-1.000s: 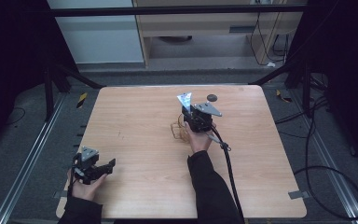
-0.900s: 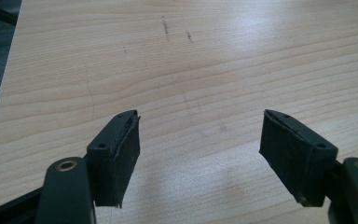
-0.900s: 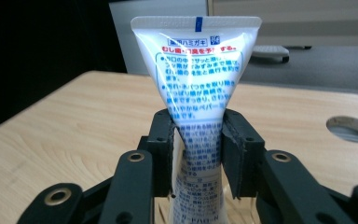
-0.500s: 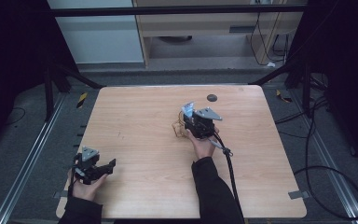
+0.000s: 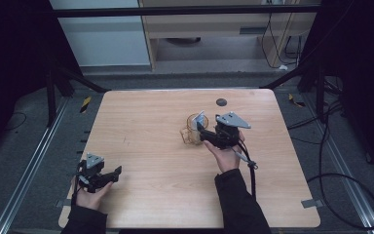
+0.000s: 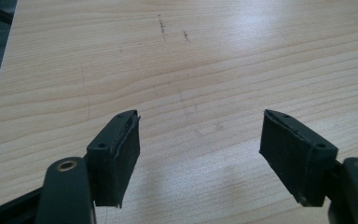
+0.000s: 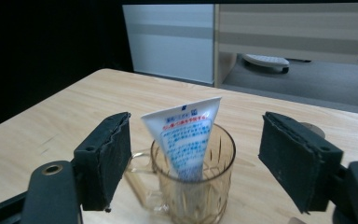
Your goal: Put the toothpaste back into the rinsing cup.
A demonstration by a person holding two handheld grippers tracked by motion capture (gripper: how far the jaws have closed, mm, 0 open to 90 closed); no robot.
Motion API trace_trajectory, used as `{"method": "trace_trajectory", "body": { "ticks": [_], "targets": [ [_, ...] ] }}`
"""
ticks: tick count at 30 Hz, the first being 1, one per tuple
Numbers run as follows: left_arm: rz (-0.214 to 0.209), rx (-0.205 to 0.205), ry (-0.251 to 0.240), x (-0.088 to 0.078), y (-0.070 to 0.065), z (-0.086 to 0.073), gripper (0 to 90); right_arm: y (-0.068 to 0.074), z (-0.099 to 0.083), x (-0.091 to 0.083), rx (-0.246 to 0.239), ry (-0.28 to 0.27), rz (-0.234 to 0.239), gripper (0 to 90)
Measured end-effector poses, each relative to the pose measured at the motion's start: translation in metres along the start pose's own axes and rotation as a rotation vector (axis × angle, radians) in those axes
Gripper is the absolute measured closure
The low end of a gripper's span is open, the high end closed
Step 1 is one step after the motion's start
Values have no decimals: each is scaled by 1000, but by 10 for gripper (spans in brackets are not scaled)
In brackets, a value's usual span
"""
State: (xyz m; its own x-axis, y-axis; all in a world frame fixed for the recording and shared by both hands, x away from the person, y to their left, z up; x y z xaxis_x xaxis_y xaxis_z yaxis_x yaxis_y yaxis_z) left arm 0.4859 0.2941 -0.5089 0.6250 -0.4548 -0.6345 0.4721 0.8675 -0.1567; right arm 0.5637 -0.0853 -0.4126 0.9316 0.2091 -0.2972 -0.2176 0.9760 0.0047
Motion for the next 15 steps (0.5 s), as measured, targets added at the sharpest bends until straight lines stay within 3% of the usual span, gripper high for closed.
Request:
{"method": "trace_trajectory", "body": {
  "ticks": [7,13,15],
  "targets": [
    [0,-1,0,0,0,0,274,-12,-5,-33,-20,14,20,215],
    [-18,2,7,1,-1,-1,286,-29,-28,-63,-64,46,14,194],
    [-21,5,8,1,-2,-1,290,-32,-31,-65,-63,50,13,194]
  ]
}}
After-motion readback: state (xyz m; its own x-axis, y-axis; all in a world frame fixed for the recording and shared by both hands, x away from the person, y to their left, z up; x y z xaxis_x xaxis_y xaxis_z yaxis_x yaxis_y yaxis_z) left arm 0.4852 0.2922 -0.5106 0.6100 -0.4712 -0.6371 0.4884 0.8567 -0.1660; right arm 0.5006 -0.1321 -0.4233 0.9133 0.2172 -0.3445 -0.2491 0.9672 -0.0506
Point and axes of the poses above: each handheld gripper's, and its own axes: x roughly forward along the jaws, z roughly out of its top, y roughly to its left, the point moved 5 cm from there along x, roughly forward along the jaws, and after that the axes turned 15 degrees about -z, right-handed, at the moved point
